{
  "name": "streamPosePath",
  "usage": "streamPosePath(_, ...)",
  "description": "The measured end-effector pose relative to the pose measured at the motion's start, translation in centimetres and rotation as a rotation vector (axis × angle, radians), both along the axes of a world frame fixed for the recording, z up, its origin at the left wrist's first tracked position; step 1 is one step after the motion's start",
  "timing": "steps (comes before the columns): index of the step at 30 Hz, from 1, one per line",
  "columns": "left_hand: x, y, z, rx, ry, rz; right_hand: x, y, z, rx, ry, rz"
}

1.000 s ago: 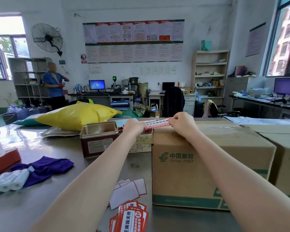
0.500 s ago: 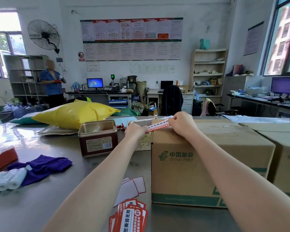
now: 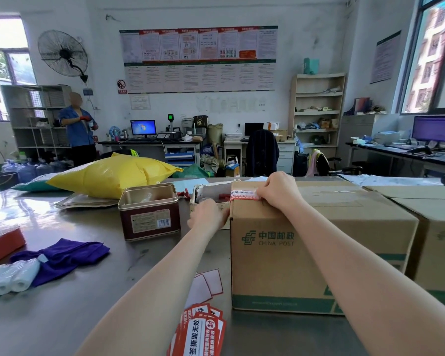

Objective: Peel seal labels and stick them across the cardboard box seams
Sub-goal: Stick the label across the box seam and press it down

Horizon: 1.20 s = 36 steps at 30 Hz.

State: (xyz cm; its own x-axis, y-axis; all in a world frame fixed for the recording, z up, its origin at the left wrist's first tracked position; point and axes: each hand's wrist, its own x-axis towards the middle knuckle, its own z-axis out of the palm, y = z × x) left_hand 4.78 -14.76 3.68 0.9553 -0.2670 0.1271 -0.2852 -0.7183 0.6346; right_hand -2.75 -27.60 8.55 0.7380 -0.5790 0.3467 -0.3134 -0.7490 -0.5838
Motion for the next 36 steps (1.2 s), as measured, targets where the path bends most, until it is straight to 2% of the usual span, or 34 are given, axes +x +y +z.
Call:
streamPosePath(1,0.1,0.1,-0.5,0.025,-0.030,-0.007,0.0,-0.1,-0.1,-0.015,-0.001,-0.009)
streamPosePath(2,0.1,0.2,-0.8,-0.028,-0.071,-0.043,-0.1,-0.1,-0.2,-0.012,-0.019,-0.013)
streamPosePath(5,-1.3,0.8,0.3,-0.356,-0.226,-0.242,-0.5,-0.1,-0.2,0.015,-0.052,-0.001)
streamPosePath(7,-2.5,1.0,1.8,-0.414,-0.148,-0.431,-0.5,-0.1,-0.2,-0.023,-0.059,0.009)
streamPosePath(9,-3.4,1.1,2.7,-0.300,0.004,-0.569,-0.9,-0.4,0.0,-0.031,-0.044,-0.015)
streamPosePath(12,-4.0,1.1,3.3,-0.024,-0.070,-0.631,-2.2,-1.7,0.0,-0.025,0.025,-0.114)
streamPosePath(15,-4.5,0.9,3.1,0.020,-0.088,-0.638,-5.1,-3.4,0.0,-0.079,0.135,-0.254)
streamPosePath(22,-6.5,0.4,1.5,-0.396,0.014,-0.460,-11.3,-5.8,-0.7,-0.140,0.188,-0.526)
streamPosePath(29,-9.0,0.6,1.8,-0.557,0.104,-0.363,-14.5,-5.6,-1.1,0.063,0.100,-0.559)
streamPosePath(36,-12.4,1.8,1.8,-0.647,0.185,-0.339,-17.8,-5.0,-0.9,0.034,0.101,-0.560)
